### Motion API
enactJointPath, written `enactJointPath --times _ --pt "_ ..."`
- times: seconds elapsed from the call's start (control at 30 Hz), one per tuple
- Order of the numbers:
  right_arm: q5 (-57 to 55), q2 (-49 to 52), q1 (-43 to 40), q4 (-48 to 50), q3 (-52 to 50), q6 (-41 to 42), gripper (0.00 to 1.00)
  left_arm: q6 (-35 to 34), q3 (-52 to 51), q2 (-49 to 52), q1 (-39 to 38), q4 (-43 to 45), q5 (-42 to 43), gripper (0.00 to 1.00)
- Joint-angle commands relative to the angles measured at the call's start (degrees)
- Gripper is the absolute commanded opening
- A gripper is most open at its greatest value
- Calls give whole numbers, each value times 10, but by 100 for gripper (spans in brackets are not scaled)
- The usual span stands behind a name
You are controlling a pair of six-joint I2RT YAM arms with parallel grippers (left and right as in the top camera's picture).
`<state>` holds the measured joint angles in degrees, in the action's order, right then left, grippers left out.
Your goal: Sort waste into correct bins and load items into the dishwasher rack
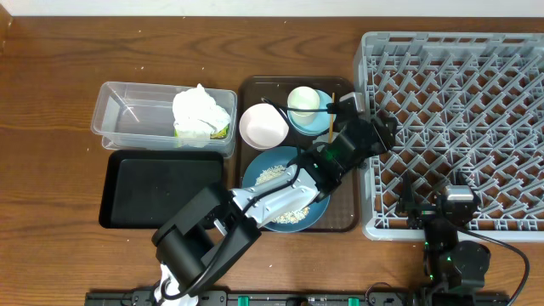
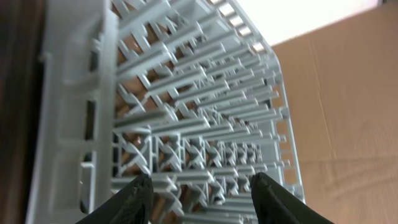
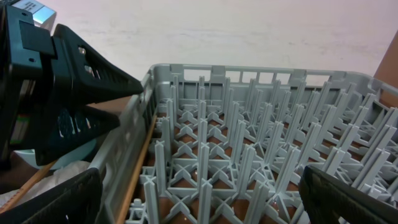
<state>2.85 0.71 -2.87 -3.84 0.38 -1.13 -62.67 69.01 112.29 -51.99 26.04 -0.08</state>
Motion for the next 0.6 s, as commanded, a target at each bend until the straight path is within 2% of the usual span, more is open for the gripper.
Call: enactJointPath --times 0.0,0.07,0.17,0.43,0.57 --pt "2 -2 -2 -2 -1 -2 99 50 0 0 -2 4 34 52" --pt "2 -2 -2 -2 -1 -2 99 88 0 -9 1 1 49 47" --pt "2 -2 -2 -2 -1 -2 99 124 0 -37 9 -35 52 46" --pt "2 -2 -2 -2 -1 -2 99 298 0 -139 26 -225 56 46" --pt "2 -2 -2 -2 -1 -2 99 349 0 -153 26 -305 4 47"
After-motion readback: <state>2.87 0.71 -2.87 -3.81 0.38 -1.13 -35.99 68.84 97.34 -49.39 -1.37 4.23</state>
